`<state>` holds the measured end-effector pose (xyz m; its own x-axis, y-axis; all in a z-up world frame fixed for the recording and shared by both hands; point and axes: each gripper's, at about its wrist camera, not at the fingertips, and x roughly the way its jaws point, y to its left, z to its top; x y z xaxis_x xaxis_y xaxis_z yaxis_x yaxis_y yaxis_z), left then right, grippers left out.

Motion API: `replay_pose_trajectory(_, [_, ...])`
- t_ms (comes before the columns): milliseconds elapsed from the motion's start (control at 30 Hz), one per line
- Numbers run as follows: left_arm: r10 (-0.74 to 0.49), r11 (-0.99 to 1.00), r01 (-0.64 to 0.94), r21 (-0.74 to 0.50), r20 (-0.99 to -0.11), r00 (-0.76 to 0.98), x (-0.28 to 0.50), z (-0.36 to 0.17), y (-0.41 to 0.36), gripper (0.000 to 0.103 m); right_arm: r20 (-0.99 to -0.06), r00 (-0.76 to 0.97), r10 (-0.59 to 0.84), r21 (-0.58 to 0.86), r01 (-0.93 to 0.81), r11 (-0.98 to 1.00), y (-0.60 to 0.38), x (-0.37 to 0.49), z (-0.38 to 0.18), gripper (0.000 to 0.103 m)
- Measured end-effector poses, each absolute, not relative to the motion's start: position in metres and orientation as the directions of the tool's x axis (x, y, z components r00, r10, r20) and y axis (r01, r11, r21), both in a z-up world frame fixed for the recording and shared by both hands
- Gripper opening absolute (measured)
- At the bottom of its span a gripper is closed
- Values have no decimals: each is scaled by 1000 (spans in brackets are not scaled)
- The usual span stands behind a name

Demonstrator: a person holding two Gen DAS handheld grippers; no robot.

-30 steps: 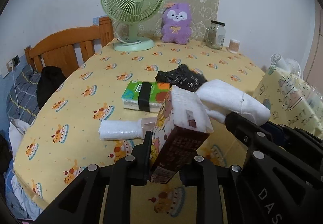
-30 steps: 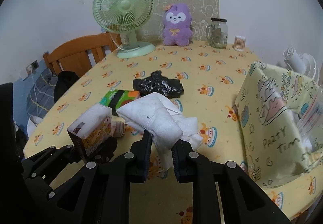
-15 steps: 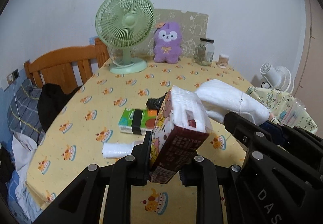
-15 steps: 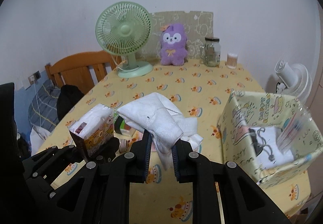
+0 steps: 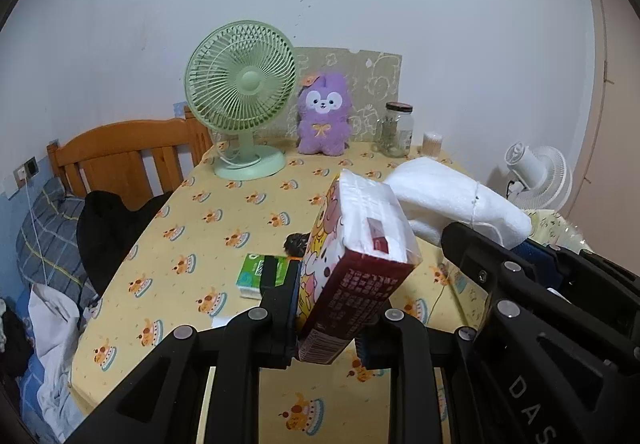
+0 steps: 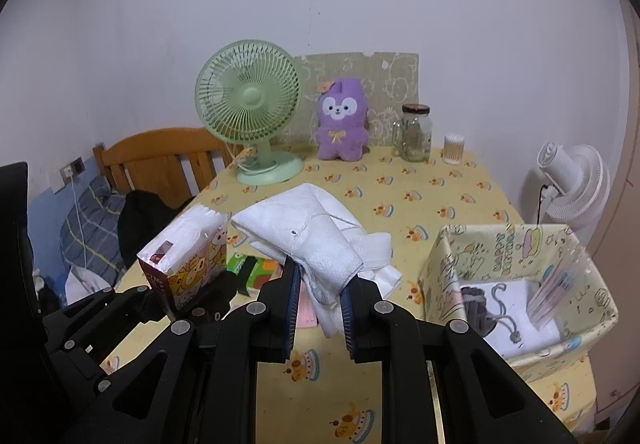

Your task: Organize soft objects

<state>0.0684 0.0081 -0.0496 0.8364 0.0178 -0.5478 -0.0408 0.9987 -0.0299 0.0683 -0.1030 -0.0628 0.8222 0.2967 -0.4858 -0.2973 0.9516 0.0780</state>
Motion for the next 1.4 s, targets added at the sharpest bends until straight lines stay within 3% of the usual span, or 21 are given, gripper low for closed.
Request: replay_pose_trajectory(1400, [-89,994,105,3,-511,855,104,-18,-89,21,-445,874,198,101,-171,980,-200,87,-32,22])
